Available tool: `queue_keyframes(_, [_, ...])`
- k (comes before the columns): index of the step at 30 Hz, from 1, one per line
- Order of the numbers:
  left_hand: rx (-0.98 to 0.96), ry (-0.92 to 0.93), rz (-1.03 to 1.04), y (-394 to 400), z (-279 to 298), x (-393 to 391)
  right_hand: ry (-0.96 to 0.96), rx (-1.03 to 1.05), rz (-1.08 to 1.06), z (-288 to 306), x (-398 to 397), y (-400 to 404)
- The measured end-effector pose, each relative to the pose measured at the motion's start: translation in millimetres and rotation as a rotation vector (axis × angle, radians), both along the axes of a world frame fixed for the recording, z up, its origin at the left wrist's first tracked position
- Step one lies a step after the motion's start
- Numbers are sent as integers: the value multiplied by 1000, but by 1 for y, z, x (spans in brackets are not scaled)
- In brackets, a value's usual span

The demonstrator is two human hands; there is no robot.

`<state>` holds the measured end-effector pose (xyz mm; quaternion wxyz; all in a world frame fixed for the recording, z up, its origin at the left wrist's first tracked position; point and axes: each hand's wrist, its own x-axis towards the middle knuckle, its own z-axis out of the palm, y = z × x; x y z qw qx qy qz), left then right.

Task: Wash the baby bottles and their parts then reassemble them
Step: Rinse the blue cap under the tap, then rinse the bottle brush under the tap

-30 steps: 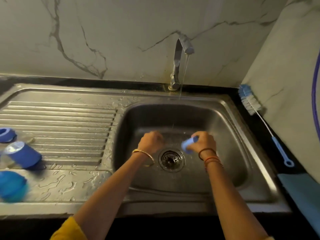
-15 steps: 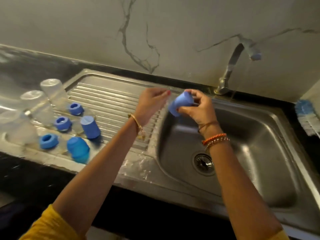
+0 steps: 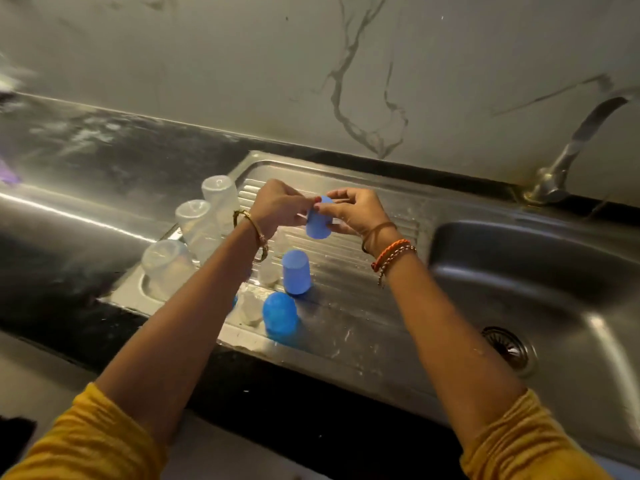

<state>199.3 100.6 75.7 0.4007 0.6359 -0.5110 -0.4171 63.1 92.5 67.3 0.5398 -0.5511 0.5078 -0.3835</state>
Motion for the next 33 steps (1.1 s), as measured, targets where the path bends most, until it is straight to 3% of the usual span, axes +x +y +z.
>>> queue_keyframes(7, [149,-216,-89,-19,-26,19,-54,203,-63,-27,19,-2])
queue_keyframes(15, [79,-456,-147,-19,-31,22,1,187,-104,-42,23,-4])
queue_keyframes(22, [1,-484,-80,-18,-25,18,8,165,-139,-48,16,-5])
queue_keyframes(29, [-234,-529,-70,-14,-1,-15,-38,100,-254,-33,-24,-1])
queue_keyframes(33, [-313,-292,-108,1,1,-70,23,-28,-431,-30,-72,14])
